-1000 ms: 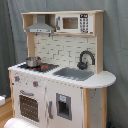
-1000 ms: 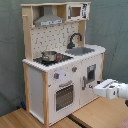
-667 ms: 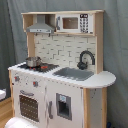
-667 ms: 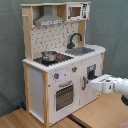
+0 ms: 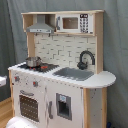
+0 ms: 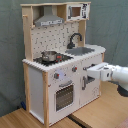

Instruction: Play with the kitchen

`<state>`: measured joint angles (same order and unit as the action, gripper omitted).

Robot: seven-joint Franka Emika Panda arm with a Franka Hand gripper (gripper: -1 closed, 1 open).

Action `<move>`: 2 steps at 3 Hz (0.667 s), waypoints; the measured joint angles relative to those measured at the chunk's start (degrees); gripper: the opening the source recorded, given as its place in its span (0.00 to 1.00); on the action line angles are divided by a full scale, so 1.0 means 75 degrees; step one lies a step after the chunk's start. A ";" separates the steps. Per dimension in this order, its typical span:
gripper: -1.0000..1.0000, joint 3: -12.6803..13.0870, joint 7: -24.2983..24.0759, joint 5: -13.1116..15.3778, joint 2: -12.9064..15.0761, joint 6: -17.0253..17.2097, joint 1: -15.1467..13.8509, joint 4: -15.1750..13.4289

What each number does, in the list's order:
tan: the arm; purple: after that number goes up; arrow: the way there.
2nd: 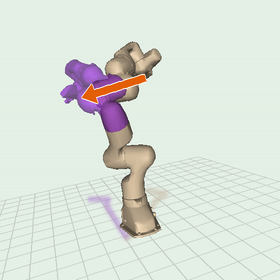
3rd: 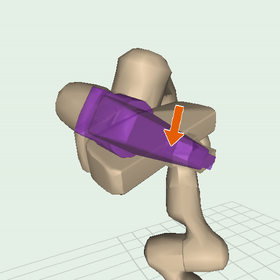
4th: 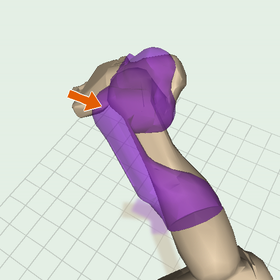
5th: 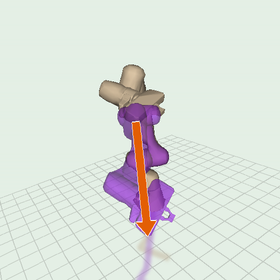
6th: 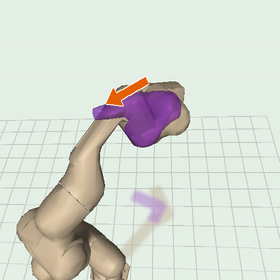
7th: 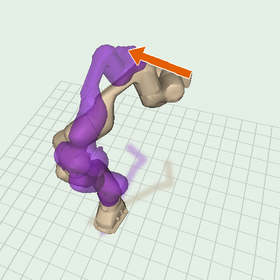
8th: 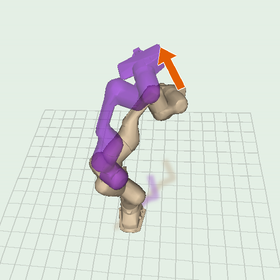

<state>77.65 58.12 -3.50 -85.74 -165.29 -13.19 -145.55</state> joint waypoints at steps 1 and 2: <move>1.00 -0.0493 0.0781 0.0000 0.0133 -0.0101 -0.0232 0.0226; 1.00 -0.0937 0.1467 0.0000 0.0241 -0.0185 -0.0473 0.0391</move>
<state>70.62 69.13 -3.50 -83.93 -166.68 -16.74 -142.62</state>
